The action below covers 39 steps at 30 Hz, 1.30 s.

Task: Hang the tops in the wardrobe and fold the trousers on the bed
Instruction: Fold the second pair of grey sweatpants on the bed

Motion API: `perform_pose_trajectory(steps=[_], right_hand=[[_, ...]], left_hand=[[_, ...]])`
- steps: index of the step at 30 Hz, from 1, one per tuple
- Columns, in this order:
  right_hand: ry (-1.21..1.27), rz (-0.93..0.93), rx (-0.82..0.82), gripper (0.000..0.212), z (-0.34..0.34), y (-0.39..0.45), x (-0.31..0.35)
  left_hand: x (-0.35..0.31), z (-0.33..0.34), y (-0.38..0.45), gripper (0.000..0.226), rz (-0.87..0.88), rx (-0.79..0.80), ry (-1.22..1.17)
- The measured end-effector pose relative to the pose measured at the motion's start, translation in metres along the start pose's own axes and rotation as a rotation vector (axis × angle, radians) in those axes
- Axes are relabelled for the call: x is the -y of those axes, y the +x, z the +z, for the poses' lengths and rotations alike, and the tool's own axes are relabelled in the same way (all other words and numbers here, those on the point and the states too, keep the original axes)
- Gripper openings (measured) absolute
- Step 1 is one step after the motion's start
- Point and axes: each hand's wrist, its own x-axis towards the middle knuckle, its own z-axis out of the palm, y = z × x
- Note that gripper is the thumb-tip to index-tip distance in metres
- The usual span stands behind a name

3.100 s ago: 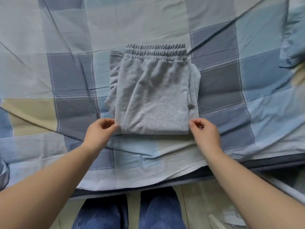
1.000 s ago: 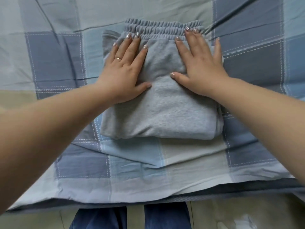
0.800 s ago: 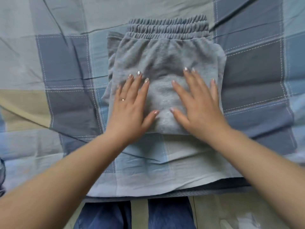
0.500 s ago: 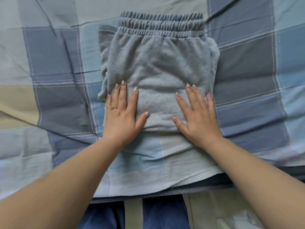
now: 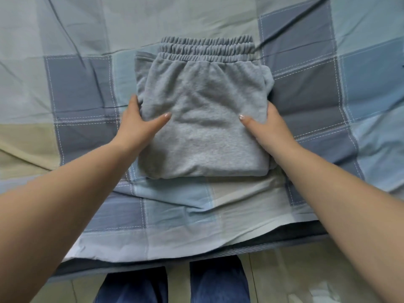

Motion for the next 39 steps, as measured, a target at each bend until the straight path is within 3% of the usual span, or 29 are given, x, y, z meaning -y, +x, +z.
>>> perform_pose_trajectory(steps=[4, 11, 18, 25, 31, 36, 39], right_hand=[[0.016, 0.036, 0.019, 0.071, 0.012, 0.006, 0.002], [0.111, 0.114, 0.046, 0.051, 0.016, -0.031, -0.009], [0.45, 0.222, -0.006, 0.025, 0.047, -0.134, -0.004], [0.742, 0.246, -0.105, 0.038, 0.067, -0.278, 0.037], [0.857, 0.24, -0.263, 0.024, 0.063, -0.387, 0.097], [0.896, 0.256, -0.396, 0.028, 0.056, -0.481, 0.131], [0.967, 0.259, -0.451, 0.033, 0.056, -0.532, 0.142]], left_hand=[[-0.001, 0.012, 0.009, 0.062, -0.078, 0.038, -0.065], [0.004, 0.005, -0.006, 0.022, -0.184, 0.111, -0.125], [-0.009, -0.043, -0.065, 0.022, -0.17, 0.331, -0.161], [-0.041, -0.108, -0.155, 0.014, -0.115, 0.486, -0.115], [-0.095, -0.15, -0.233, 0.04, -0.057, 0.637, -0.095], [-0.129, -0.169, -0.3, 0.026, -0.02, 0.74, -0.034], [-0.147, -0.172, -0.336, 0.043, 0.007, 0.797, 0.05]])
